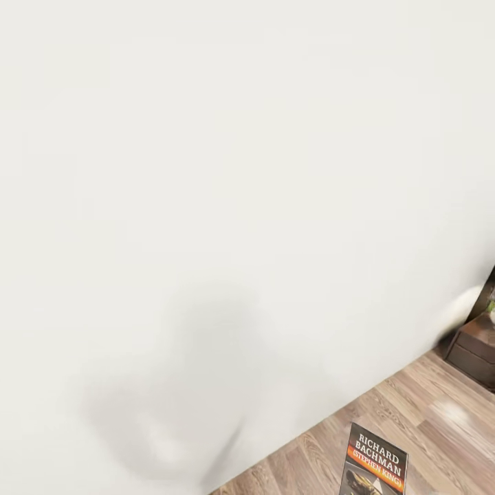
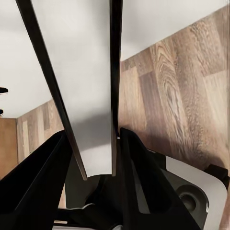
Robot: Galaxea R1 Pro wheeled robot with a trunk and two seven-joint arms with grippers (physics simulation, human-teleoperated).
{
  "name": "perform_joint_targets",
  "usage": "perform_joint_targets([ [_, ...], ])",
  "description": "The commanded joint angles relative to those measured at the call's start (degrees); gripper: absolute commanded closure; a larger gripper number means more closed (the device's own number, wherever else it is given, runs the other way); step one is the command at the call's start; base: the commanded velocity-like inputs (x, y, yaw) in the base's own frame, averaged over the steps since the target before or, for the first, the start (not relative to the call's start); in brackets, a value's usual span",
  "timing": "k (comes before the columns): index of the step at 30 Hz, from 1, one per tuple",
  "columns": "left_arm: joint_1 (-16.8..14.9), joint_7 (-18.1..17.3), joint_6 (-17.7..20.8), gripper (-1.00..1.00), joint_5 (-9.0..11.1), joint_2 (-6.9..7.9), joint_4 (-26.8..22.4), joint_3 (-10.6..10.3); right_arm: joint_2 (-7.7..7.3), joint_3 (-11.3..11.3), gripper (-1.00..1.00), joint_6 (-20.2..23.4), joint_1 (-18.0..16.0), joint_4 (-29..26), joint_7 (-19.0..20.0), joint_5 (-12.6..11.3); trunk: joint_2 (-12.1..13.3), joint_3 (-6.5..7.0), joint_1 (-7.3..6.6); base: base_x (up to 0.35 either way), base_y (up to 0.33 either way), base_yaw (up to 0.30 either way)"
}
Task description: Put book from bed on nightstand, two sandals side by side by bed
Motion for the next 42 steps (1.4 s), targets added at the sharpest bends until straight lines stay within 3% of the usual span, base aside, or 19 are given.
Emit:
perform_joint_targets([
  [1,0.0,-0.1,-0.3,-1.0,0.2,0.03,0.0,-0.5,-0.01,0.4,1.0,0.5,0.0,0.0,0.1,-0.6,0.0,-0.03,0.02,0.0,0.0,-0.281],
  [24,0.0,-0.1,-0.3,-1.0,0.2,0.03,0.0,-0.5,-0.01,0.4,1.0,0.5,0.0,0.0,0.1,-0.6,0.0,-0.03,0.02,0.004,0.0,-0.282],
  [35,0.0,-0.1,-0.3,-1.0,0.2,0.03,0.0,-0.5,-0.01,0.4,1.0,0.5,0.0,0.0,0.1,-0.6,0.0,-0.03,0.02,0.279,0.0,-0.283],
  [42,0.0,-0.1,-0.3,-1.0,0.2,0.03,0.0,-0.5,-0.01,0.4,1.0,0.5,0.0,0.0,0.1,-0.6,0.0,-0.03,0.02,0.074,0.0,-0.283],
])
